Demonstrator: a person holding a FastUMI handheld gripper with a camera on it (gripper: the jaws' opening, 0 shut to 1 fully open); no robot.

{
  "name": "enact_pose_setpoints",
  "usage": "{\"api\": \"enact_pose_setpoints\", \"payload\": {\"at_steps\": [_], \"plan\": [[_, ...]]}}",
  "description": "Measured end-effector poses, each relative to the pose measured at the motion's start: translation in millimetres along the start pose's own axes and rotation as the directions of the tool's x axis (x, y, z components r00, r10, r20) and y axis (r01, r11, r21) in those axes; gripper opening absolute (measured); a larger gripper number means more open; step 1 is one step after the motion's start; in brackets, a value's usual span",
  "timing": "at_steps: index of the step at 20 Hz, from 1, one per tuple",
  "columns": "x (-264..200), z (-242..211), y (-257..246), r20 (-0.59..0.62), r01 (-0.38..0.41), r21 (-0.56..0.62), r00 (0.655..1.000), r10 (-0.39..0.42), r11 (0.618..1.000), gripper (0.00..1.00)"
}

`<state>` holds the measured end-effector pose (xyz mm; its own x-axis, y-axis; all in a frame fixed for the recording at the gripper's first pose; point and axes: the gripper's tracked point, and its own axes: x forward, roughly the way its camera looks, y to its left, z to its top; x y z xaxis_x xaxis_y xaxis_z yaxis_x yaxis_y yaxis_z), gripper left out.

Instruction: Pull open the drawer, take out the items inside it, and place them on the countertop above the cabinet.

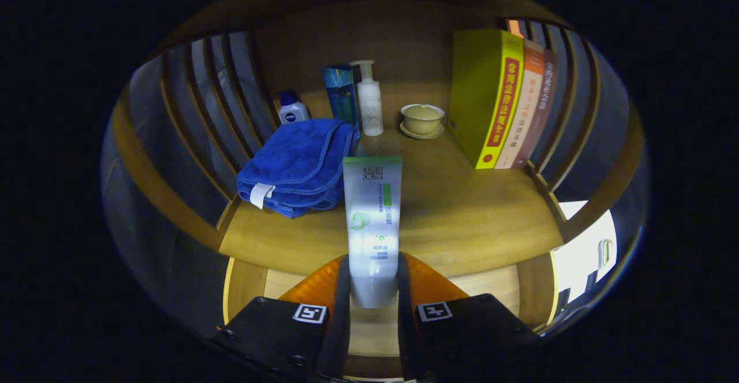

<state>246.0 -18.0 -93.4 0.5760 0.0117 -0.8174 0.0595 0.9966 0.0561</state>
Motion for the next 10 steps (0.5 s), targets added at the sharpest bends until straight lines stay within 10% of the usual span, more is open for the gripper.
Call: {"api": "enact_pose_setpoints", "payload": {"at_steps": [10], "plan": [[51.2, 1.5, -24.7, -0.076, 0.114, 0.038, 0.991, -0.111, 0.993, 0.47]]}}
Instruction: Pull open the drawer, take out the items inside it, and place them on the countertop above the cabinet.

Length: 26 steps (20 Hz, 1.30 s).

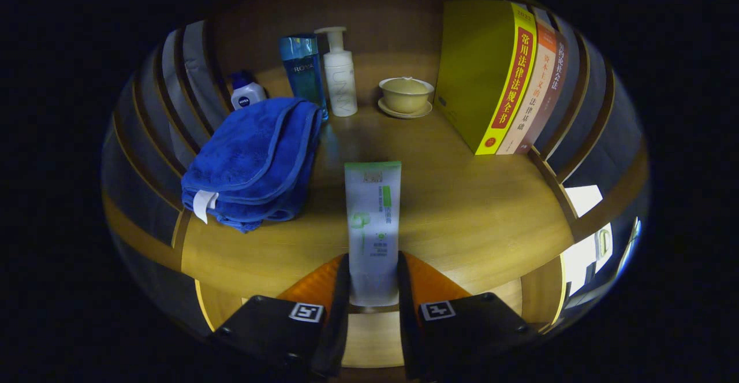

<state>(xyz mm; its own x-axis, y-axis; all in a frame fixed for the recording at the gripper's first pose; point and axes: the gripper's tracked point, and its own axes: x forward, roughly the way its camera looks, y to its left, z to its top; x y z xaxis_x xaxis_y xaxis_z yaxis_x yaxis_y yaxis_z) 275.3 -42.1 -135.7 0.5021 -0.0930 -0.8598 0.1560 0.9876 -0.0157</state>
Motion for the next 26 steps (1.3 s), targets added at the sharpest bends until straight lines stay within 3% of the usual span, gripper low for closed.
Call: {"api": "enact_pose_setpoints", "payload": {"at_steps": [5, 9, 13, 16, 20, 26], "plan": [[-0.1, -0.9, 3.7, 0.014, -0.024, 0.016, 1.000, 0.024, 1.000, 0.55], [-4.7, -3.1, 4.2, 0.020, -0.018, 0.017, 1.000, 0.017, 1.000, 0.74], [-16.6, -5.9, 3.5, 0.042, -0.023, 0.017, 0.999, 0.023, 1.000, 1.00], [-47.9, 3.3, 8.7, 0.150, -0.060, 0.005, 0.987, 0.058, 0.998, 1.00], [-101.4, 12.1, 15.5, 0.306, -0.098, -0.058, 0.946, 0.111, 0.994, 0.99], [-164.9, 2.1, 15.2, 0.507, -0.113, -0.118, 0.848, 0.157, 0.987, 0.99]]}}
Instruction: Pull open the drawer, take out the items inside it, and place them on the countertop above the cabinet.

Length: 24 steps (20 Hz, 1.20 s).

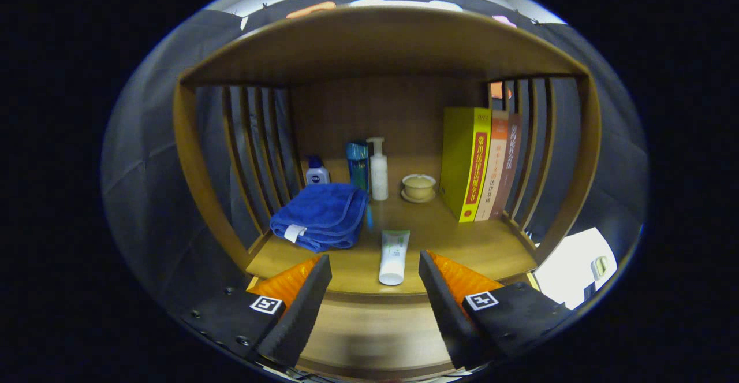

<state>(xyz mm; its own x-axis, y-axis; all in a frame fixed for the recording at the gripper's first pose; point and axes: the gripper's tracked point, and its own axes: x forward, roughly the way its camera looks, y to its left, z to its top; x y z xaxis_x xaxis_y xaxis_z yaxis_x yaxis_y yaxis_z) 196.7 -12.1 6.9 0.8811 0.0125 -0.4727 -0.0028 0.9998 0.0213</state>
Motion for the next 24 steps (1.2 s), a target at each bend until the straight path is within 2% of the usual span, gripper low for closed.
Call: {"api": "enact_pose_setpoints", "payload": {"at_steps": [6, 9, 13, 18, 22, 24], "plan": [[-55.9, -2.6, 4.0, 0.199, -0.030, 0.019, 0.980, 0.025, 0.999, 0.99], [-82.9, -11.7, -2.0, 0.263, -0.011, 0.003, 0.965, 0.010, 1.000, 0.99], [-111.5, -17.5, -4.2, 0.325, 0.005, -0.009, 0.946, -0.002, 1.000, 0.99], [-137.6, -15.2, 1.3, 0.404, -0.028, 0.003, 0.915, 0.025, 1.000, 0.99], [-143.9, -37.2, 0.9, 0.443, -0.025, 0.009, 0.896, 0.018, 1.000, 0.99], [-165.7, -59.8, -11.8, 0.450, -0.010, 0.017, 0.893, 0.001, 1.000, 0.99]]}}
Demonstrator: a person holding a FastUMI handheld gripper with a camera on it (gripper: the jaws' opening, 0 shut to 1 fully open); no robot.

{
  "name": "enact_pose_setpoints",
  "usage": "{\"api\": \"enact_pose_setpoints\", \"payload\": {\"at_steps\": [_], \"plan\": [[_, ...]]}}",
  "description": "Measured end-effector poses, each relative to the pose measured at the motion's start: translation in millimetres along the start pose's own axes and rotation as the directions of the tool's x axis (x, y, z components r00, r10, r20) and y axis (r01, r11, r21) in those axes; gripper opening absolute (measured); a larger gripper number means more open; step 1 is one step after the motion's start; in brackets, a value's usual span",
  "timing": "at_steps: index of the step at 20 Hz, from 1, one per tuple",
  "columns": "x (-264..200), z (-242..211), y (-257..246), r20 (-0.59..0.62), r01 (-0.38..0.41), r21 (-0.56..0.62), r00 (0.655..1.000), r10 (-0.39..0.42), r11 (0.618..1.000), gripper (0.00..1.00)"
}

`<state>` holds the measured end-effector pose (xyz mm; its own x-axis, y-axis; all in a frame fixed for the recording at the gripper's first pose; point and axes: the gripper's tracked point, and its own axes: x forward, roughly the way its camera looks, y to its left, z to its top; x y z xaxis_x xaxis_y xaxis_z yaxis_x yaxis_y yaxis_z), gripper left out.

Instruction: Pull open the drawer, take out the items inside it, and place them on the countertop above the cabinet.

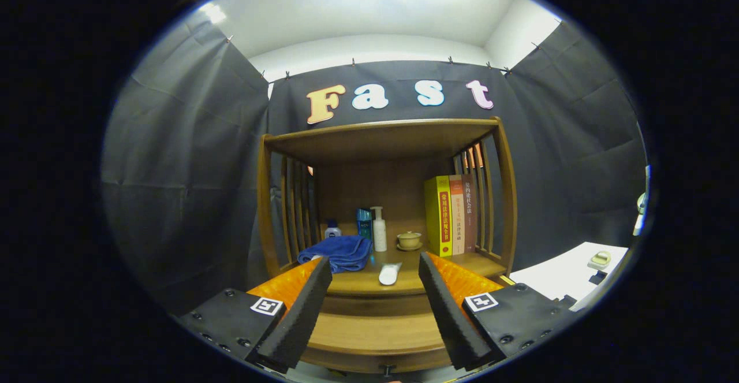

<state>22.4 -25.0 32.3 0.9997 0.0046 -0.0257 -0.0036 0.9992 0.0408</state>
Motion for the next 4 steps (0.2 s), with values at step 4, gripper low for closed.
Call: {"api": "enact_pose_setpoints", "payload": {"at_steps": [4], "plan": [[-28.3, -63.9, 1.0, -0.038, 0.016, -0.010, 0.999, -0.016, 1.000, 0.99]]}}
